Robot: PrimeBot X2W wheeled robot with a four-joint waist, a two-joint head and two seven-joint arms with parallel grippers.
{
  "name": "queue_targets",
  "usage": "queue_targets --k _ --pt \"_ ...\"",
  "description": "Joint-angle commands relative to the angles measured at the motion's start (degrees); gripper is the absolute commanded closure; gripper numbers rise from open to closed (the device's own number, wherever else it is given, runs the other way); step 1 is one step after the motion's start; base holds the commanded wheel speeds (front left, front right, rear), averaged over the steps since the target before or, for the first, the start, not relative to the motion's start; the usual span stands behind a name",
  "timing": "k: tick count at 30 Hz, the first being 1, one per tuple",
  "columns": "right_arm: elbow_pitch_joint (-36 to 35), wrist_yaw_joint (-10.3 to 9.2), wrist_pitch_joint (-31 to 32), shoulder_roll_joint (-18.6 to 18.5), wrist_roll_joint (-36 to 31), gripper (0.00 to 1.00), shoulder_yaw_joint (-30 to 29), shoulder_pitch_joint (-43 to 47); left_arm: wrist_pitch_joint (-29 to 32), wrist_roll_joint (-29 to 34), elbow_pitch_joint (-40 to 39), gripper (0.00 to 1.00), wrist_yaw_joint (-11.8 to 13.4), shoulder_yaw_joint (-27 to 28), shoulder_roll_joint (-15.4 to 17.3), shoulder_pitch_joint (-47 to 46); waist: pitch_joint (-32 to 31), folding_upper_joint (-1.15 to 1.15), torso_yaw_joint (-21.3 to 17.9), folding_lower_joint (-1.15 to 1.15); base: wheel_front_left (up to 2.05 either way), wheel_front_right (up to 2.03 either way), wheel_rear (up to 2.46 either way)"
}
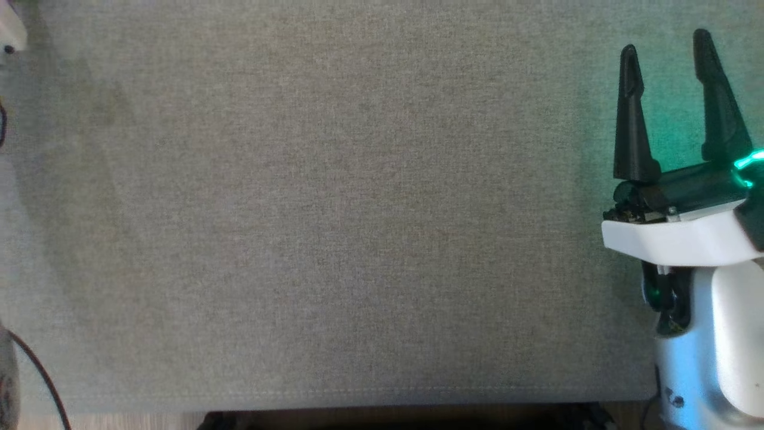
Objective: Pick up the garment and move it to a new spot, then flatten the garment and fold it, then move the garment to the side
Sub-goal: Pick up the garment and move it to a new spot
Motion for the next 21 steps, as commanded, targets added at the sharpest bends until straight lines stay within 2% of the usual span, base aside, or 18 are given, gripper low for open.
queue_targets --k 1,8,14,21 --pt "-1.1 -0.05 -0.7 0.0 0.7 0.0 1.5 0.5 -1.9 1.1 -1.9 1.0 0.7 0.6 4.8 -1.6 -1.7 0.0 0.1 0.0 0.0 0.0 0.0" --pt "2.3 -0.05 -2.3 0.0 2.2 0.0 1.6 1.0 -6.3 3.1 -3.9 1.0 -0.3 -2.2 5.4 -3.8 -8.3 0.0 -0.1 0.0 0.0 0.0 0.0" --pt "4.7 -0.05 -3.4 0.0 3.5 0.0 0.9 2.1 -6.5 3.9 -6.5 1.0 -1.8 -5.5 4.6 -5.2 -13.4 0.0 -0.9 0.0 0.0 0.0 0.0" --pt "7.0 -0.05 -4.6 0.0 5.3 0.0 0.1 3.3 -5.2 3.0 -13.3 1.0 -2.9 -11.1 3.1 -6.0 -18.5 0.0 -3.3 0.0 0.0 0.0 0.0"
